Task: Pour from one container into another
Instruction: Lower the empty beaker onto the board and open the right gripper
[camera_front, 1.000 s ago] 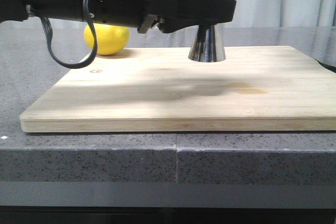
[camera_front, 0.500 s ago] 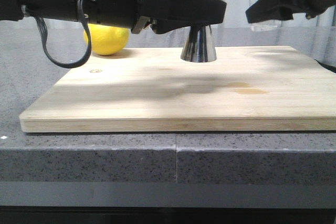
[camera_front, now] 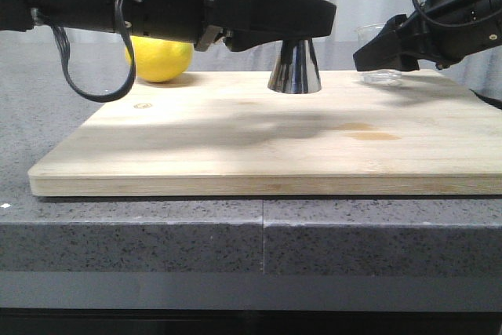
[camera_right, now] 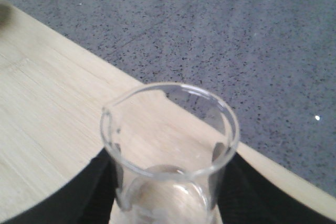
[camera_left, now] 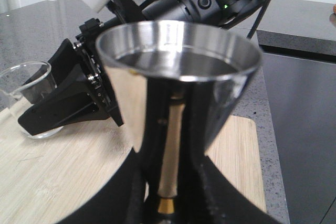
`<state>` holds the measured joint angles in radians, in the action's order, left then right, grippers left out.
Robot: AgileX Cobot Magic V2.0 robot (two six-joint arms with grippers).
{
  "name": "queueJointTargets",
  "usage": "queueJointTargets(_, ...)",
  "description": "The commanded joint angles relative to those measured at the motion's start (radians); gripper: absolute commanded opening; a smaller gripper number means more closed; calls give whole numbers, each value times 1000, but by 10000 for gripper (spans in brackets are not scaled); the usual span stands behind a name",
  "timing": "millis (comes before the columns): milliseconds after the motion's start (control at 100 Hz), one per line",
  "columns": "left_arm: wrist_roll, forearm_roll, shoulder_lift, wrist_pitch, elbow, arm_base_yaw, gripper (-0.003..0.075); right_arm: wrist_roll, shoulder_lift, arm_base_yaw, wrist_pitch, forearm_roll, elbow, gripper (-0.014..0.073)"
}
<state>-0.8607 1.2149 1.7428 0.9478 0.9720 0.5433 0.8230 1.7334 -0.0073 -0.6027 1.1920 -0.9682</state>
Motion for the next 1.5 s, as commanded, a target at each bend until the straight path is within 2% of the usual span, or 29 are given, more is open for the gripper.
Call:
queueJointTargets(0, -7, -55, -55, 58, 30, -2, -21, -17, -22, -9, -68, -34, -33, 261)
queueJointTargets(1140, -7, -55, -55, 49, 30, -4, -21, -47, 2, -9, -74, -30, 5, 267)
queueJointTargets(1210, -7, -55, -55, 49, 30, -4, -21, -47, 2, -9, -74, -30, 5, 298)
queueJointTargets(1380, -7, -55, -55, 49, 30, -4, -21, -41, 0, -9, -74, -36, 5, 453)
queueJointTargets(1490, -7, -55, -55, 49, 30, -4, -21, -41, 0, -9, -74, -45, 5, 483)
